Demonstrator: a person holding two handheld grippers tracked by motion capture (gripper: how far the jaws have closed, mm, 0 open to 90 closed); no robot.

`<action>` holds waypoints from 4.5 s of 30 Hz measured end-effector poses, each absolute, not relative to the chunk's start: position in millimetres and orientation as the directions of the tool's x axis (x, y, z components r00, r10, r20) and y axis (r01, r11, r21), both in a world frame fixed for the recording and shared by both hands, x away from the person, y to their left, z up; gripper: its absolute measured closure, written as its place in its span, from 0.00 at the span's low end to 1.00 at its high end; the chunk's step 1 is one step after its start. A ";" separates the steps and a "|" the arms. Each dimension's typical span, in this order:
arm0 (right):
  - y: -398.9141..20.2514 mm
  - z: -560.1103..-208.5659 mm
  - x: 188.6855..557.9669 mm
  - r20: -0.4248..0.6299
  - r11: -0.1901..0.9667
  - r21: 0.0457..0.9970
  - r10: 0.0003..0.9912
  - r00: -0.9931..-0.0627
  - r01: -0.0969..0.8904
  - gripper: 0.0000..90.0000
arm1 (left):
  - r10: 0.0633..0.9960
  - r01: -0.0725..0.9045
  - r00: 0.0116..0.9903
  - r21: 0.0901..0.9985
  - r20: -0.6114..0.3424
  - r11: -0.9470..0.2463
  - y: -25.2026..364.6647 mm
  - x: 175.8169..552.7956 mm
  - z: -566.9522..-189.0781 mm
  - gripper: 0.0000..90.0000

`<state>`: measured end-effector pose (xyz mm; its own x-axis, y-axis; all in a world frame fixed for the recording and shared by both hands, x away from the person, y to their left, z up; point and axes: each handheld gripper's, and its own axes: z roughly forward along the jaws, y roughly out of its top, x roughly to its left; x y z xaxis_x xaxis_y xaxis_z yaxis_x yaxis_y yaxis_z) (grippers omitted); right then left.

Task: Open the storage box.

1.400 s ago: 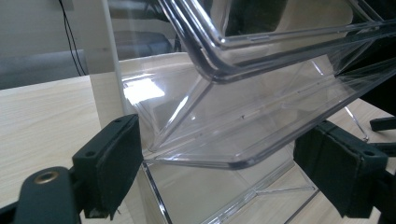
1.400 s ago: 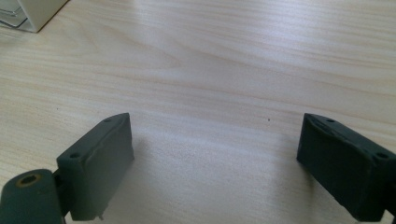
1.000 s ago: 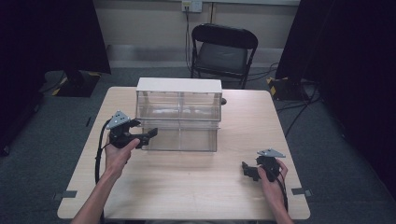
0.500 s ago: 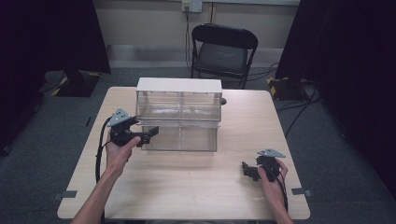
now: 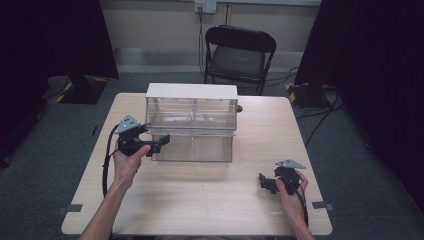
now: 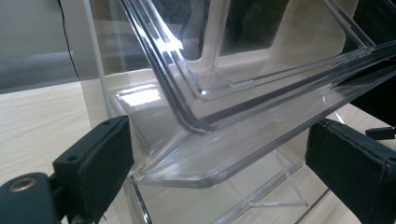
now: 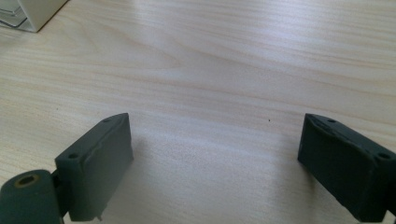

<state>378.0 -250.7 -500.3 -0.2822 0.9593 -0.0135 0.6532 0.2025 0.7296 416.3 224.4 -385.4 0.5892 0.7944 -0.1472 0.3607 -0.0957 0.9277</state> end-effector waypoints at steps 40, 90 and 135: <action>-250.7 -500.3 378.0 -0.014 0.203 0.730 0.959 -0.282 0.653 0.10 | 0.795 0.370 0.588 0.924 -0.152 -0.097 225.3 415.8 -384.5 0.10; -250.7 -500.3 377.9 -0.014 0.202 0.730 0.959 -0.282 0.653 0.10 | 0.798 0.376 0.584 0.921 -0.149 -0.103 225.2 416.4 -385.0 0.11; -250.7 -500.3 378.0 -0.013 0.202 0.730 0.959 -0.282 0.653 0.10 | 0.803 0.382 0.578 0.918 -0.145 -0.108 224.8 416.2 -384.8 0.12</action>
